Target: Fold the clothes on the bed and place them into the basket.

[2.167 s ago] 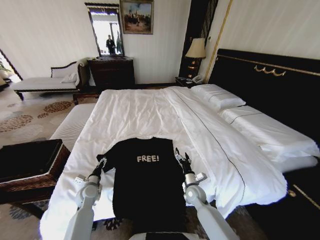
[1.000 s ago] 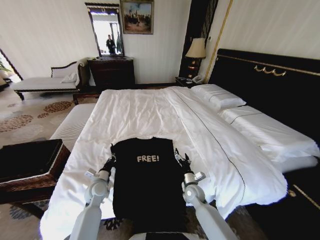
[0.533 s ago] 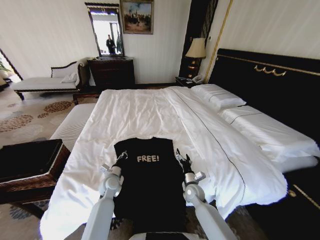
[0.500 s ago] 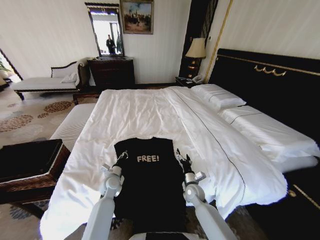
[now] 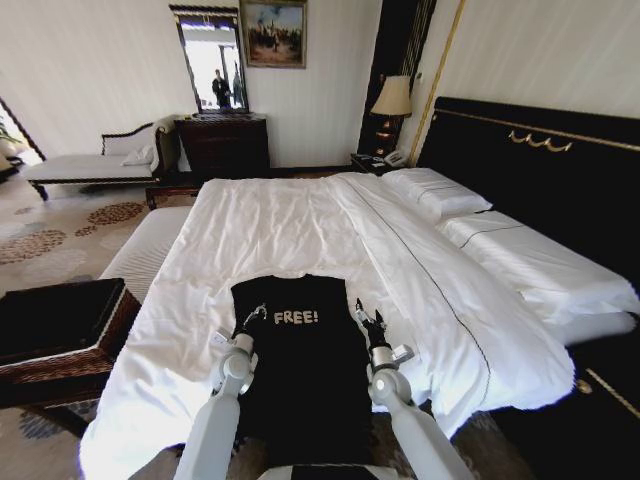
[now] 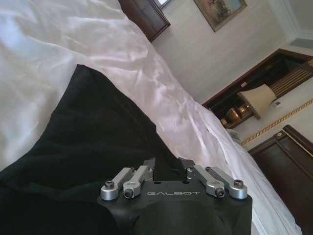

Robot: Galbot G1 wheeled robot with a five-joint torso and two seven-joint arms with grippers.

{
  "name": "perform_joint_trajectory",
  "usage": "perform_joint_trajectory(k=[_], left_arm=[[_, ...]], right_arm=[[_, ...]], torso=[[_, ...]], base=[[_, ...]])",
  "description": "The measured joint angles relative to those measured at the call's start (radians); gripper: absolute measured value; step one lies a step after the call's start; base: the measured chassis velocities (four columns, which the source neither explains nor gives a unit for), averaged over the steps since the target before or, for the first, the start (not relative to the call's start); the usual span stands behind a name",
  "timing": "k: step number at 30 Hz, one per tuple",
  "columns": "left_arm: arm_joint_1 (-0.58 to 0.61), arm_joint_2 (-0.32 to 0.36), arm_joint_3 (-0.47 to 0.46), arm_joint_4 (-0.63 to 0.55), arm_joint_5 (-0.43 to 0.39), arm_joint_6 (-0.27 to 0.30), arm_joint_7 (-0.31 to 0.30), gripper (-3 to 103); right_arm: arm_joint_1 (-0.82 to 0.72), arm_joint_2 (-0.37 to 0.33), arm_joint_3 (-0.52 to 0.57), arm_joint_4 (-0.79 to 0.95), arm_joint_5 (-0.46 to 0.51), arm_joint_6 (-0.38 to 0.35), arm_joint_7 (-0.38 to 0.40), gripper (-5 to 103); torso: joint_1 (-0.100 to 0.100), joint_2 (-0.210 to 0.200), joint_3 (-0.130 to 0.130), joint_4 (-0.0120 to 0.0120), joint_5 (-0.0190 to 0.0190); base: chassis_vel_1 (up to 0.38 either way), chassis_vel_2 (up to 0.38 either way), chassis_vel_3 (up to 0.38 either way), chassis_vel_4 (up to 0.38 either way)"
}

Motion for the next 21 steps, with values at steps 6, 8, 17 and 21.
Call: perform_joint_trajectory(k=[6,8,17,21], left_arm=[[0.062,0.014,-0.025,-0.072,-0.006,0.01,-0.002,54],[0.08,0.021,-0.032,-0.075,-0.003,0.011,-0.006,59],[0.133,0.023,-0.036,-0.074,0.029,0.01,-0.022,92],[0.195,0.035,-0.044,-0.126,0.053,0.011,-0.038,100]], right_arm=[[0.009,-0.001,-0.004,-0.008,0.001,0.0,-0.001,100],[0.013,-0.002,-0.007,-0.013,0.001,0.0,-0.003,100],[0.006,0.003,-0.014,-0.006,-0.004,0.001,-0.005,100],[0.0,0.003,-0.007,0.006,-0.007,0.001,-0.002,100]], torso=[[0.0,0.0,0.0,0.0,0.0001],[0.0,0.0,0.0,0.0003,0.0001],[0.0,0.0,0.0,-0.0001,-0.0001],[0.0,0.0,0.0,-0.0001,-0.0001]], base=[[0.0,0.0,0.0,0.0],[0.0,0.0,0.0,0.0],[0.0,0.0,0.0,0.0],[0.0,0.0,0.0,0.0]])
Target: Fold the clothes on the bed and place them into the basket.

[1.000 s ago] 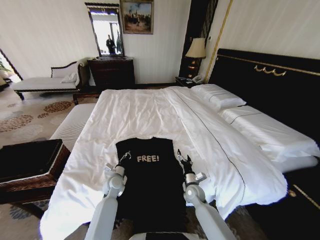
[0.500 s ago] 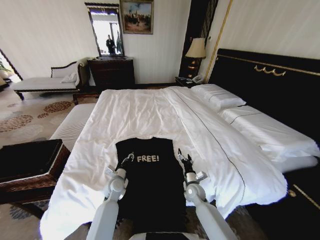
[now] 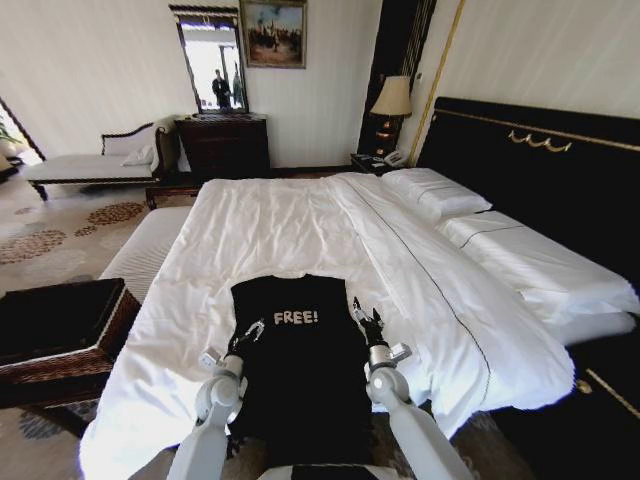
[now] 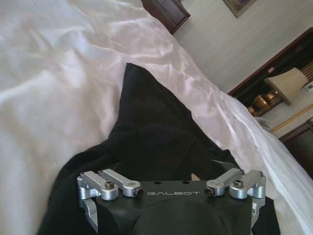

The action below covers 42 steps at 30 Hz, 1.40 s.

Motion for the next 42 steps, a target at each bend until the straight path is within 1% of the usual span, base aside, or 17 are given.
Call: perform_joint_trajectory(k=[1,4,9,11,13,14,16,17,18,19,20,22,27,33,39,42], left_arm=[[0.0,0.0,0.0,0.0,0.0,0.0,0.0,100],[0.047,0.013,-0.024,-0.049,0.014,0.001,-0.011,100],[0.106,0.025,-0.07,-0.141,-0.016,-0.001,-0.014,100],[0.129,0.032,-0.097,-0.179,-0.033,-0.009,-0.014,100],[0.135,0.035,-0.11,-0.19,-0.038,-0.014,-0.014,100],[0.138,0.038,-0.122,-0.196,-0.041,-0.018,-0.015,100],[0.139,0.045,-0.152,-0.201,-0.052,-0.026,-0.026,100],[0.137,0.047,-0.164,-0.201,-0.057,-0.028,-0.033,100],[0.137,0.047,-0.164,-0.201,-0.057,-0.028,-0.033,100],[0.132,0.047,-0.172,-0.196,-0.06,-0.028,-0.041,100],[0.129,0.045,-0.175,-0.193,-0.06,-0.028,-0.047,100],[0.122,0.037,-0.176,-0.191,-0.059,-0.029,-0.054,100],[0.118,0.015,-0.163,-0.197,-0.027,-0.028,-0.058,100],[0.119,0.007,-0.164,-0.199,-0.015,-0.028,-0.057,100],[0.117,0.013,-0.158,-0.183,0.004,-0.029,-0.053,100],[0.117,0.013,-0.158,-0.184,0.004,-0.03,-0.052,100]], right_arm=[[0.0,0.0,0.0,0.0,0.0,0.0,0.0,100],[0.005,-0.005,0.003,-0.004,0.006,0.0,0.002,100],[0.037,-0.021,-0.003,-0.041,0.033,0.0,0.014,100],[0.075,-0.033,-0.028,-0.084,0.045,-0.004,0.013,100],[0.099,-0.04,-0.045,-0.11,0.058,-0.008,0.002,100],[0.122,-0.049,-0.065,-0.134,0.09,-0.012,-0.036,100],[0.176,-0.065,-0.113,-0.201,0.191,-0.031,-0.18,100],[0.207,-0.065,-0.134,-0.245,0.213,-0.03,-0.234,100],[0.207,-0.065,-0.134,-0.245,0.213,-0.03,-0.234,100],[0.236,-0.06,-0.151,-0.289,0.226,-0.028,-0.28,100],[0.257,-0.054,-0.161,-0.319,0.236,-0.027,-0.303,100],[0.287,-0.046,-0.175,-0.352,0.258,-0.027,-0.32,100],[0.351,-0.041,-0.214,-0.417,0.276,-0.035,-0.333,100],[0.401,-0.032,-0.234,-0.479,0.293,-0.035,-0.334,100],[0.46,-0.021,-0.245,-0.58,0.275,-0.034,-0.343,100],[0.469,-0.019,-0.245,-0.596,0.273,-0.034,-0.341,100]], torso=[[0.0,0.0,0.0,0.0,0.0],[0.0,0.0,0.0,0.0001,0.0],[0.0,0.0,0.0,0.0,0.0001],[0.0,0.0,0.0,0.0,0.0001],[0.0,0.0,0.0,0.0001,0.0002],[0.0,0.0,0.0,0.0001,0.0002],[0.0,0.0,0.0,0.0003,-0.0001],[0.0,0.0,0.0,0.0002,0.0001],[0.0,0.0,0.0,0.0002,0.0001],[0.0,0.0,0.0,0.0003,0.0001],[0.0,0.0,0.0,0.0004,0.0002],[0.0,0.0,0.0,0.0001,0.0001],[0.0,0.0,0.0,-0.0001,0.0001],[0.0,0.0,0.0,0.0001,0.0001],[0.0,0.0,0.0,0.0001,0.0],[0.0,0.0,0.0,0.0001,0.0001]], base=[[0.0,0.0,0.0,0.0],[0.0,0.0,0.0,0.0],[0.0,0.0,0.0,0.0],[0.0,0.0,0.0,0.0],[0.0,0.0,0.0,0.0],[0.0,0.0,0.0,0.0],[0.0,0.0,0.0,0.0],[0.0,0.0,0.0,0.0],[0.0,0.0,0.0,0.0],[0.0,0.0,0.0,0.0],[0.0,0.0,0.0,0.0],[0.0,0.0,0.0,0.0],[0.0,0.0,0.0,0.0],[0.0,0.0,0.0,0.0],[0.0,0.0,0.0,0.0],[0.0,0.0,0.0,0.0]])
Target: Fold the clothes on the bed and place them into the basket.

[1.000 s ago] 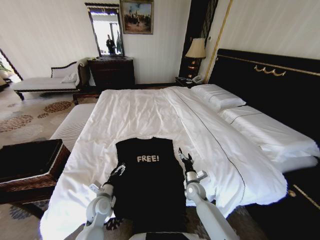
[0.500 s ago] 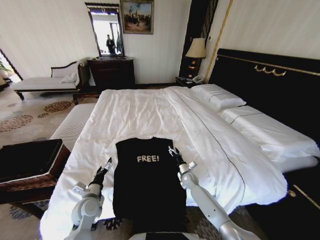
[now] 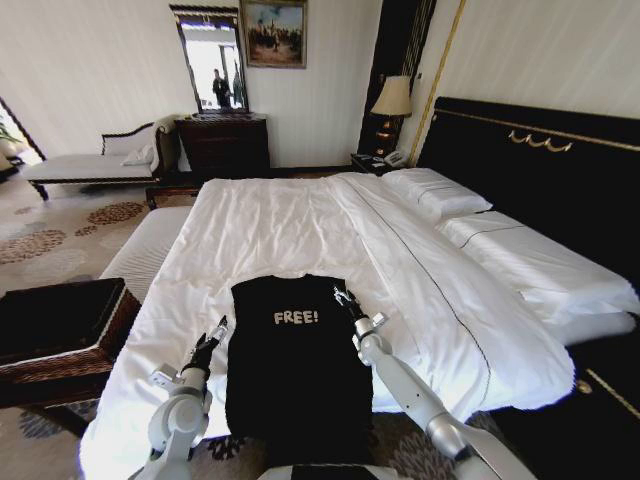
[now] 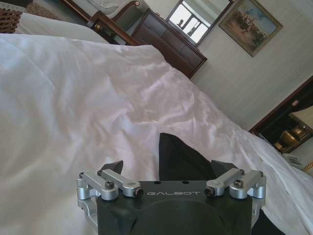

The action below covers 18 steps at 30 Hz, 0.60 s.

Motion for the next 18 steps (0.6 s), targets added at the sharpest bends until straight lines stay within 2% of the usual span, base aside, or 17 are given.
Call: perform_joint_trajectory(k=[8,18], left_arm=[[-0.003,-0.037,0.027,0.014,0.014,-0.005,0.006,100],[0.02,-0.02,0.012,-0.012,0.011,-0.005,0.004,100]], right_arm=[[0.025,0.003,0.018,-0.076,0.015,-0.022,-0.042,100],[0.072,0.015,0.014,-0.148,0.01,-0.033,-0.081,100]], torso=[[0.0,0.0,0.0,0.0,0.0001],[0.0,0.0,0.0,0.0,0.0]], base=[[0.0,0.0,0.0,0.0],[0.0,0.0,0.0,0.0]])
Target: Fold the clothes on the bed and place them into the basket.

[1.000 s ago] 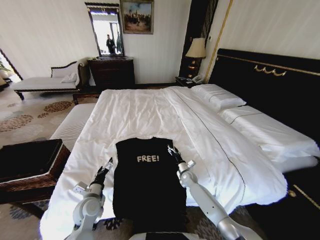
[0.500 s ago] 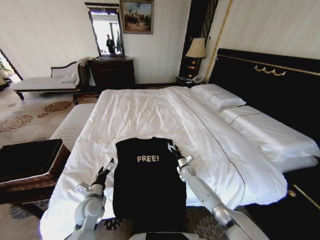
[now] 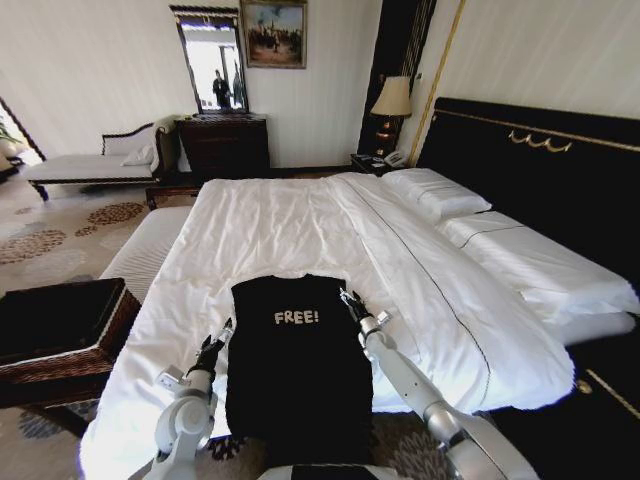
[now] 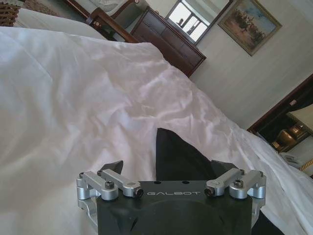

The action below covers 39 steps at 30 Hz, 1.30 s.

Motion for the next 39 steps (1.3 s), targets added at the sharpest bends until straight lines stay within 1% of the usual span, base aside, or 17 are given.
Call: perform_joint_trajectory(k=[9,10,11,12,14,15,16,18,22,23,24,27,30,31,34,37,39], left_arm=[[0.014,0.008,-0.021,-0.01,-0.013,-0.004,-0.003,100],[0.014,0.01,-0.024,-0.011,-0.016,-0.004,-0.004,100],[0.013,0.015,-0.032,-0.011,-0.024,-0.005,-0.005,100],[0.013,0.015,-0.032,-0.011,-0.024,-0.005,-0.005,100],[0.01,0.018,-0.034,-0.007,-0.03,-0.006,-0.005,100],[0.008,0.019,-0.034,-0.004,-0.03,-0.006,-0.005,100],[0.002,0.019,-0.034,0.003,-0.03,-0.006,-0.006,100],[-0.005,0.019,-0.032,0.008,-0.031,-0.006,-0.006,100],[-0.043,0.038,-0.022,0.031,-0.04,-0.002,-0.011,100],[-0.043,0.038,-0.022,0.031,-0.04,-0.002,-0.011,100],[-0.055,0.046,-0.019,0.039,-0.045,0.0,-0.013,100],[-0.079,0.067,-0.013,0.058,-0.057,0.006,-0.021,100],[-0.109,0.084,-0.003,0.079,-0.062,0.011,-0.024,100],[-0.123,0.089,0.0,0.091,-0.064,0.013,-0.024,100],[-0.155,0.097,0.006,0.118,-0.076,0.017,-0.026,100],[-0.238,0.104,0.019,0.161,-0.166,0.046,-0.056,100],[-0.269,0.105,0.026,0.184,-0.174,0.051,-0.062,100]], right_arm=[[0.067,0.012,-0.037,-0.078,-0.023,-0.007,0.018,100],[0.07,0.012,-0.04,-0.081,-0.024,-0.008,0.021,90],[0.08,0.015,-0.046,-0.087,-0.026,-0.012,0.031,84],[0.08,0.015,-0.046,-0.087,-0.026,-0.012,0.031,84],[0.089,0.018,-0.051,-0.091,-0.026,-0.013,0.037,73],[0.09,0.018,-0.052,-0.093,-0.027,-0.013,0.038,73],[0.093,0.019,-0.053,-0.097,-0.027,-0.013,0.041,62],[0.093,0.019,-0.055,-0.098,-0.028,-0.013,0.042,62],[0.095,0.016,-0.063,-0.105,-0.029,-0.013,0.046,41],[0.095,0.016,-0.063,-0.105,-0.029,-0.013,0.046,41],[0.097,0.016,-0.063,-0.106,-0.029,-0.013,0.048,35],[0.101,0.019,-0.062,-0.108,-0.028,-0.013,0.055,30],[0.104,0.021,-0.06,-0.108,-0.027,-0.013,0.061,14],[0.105,0.021,-0.06,-0.107,-0.027,-0.012,0.062,14],[0.106,0.02,-0.06,-0.106,-0.026,-0.011,0.064,3],[0.107,0.012,-0.057,-0.091,-0.023,-0.004,0.065,0],[0.104,0.01,-0.056,-0.083,-0.022,-0.001,0.064,0]], torso=[[0.0,0.0,0.0,0.0,-0.0001],[0.0,0.0,0.0,0.0,-0.0001],[0.0,0.0,0.0,0.0,0.0],[0.0,0.0,0.0,0.0,0.0],[0.0,0.0,0.0,0.0001,0.0],[0.0,0.0,0.0,0.0003,0.0],[0.0,0.0,0.0,0.0003,0.0],[0.0,0.0,0.0,0.0001,-0.0001],[0.0,0.0,0.0,0.0,0.0001],[0.0,0.0,0.0,0.0,0.0001],[0.0,0.0,0.0,-0.0001,0.0],[0.0,0.0,0.0,0.0,-0.0001],[0.0,0.0,0.0,0.0002,0.0],[0.0,0.0,0.0,0.0001,0.0],[0.0,0.0,0.0,0.0001,0.0],[0.0,0.0,0.0,0.0002,0.0001],[0.0,0.0,0.0,0.0002,0.0]], base=[[0.0,0.0,0.0,0.0],[0.0,0.0,0.0,0.0],[0.0,0.0,0.0,0.0],[0.0,0.0,0.0,0.0],[0.0,0.0,0.0,0.0],[0.0,0.0,0.0,0.0],[0.0,0.0,0.0,0.0],[0.0,0.0,0.0,0.0],[0.0,0.0,0.0,0.0],[0.0,0.0,0.0,0.0],[0.0,0.0,0.0,0.0],[0.0,0.0,0.0,0.0],[0.0,0.0,0.0,0.0],[0.0,0.0,0.0,0.0],[0.0,0.0,0.0,0.0],[0.0,0.0,0.0,0.0],[0.0,0.0,0.0,0.0]])
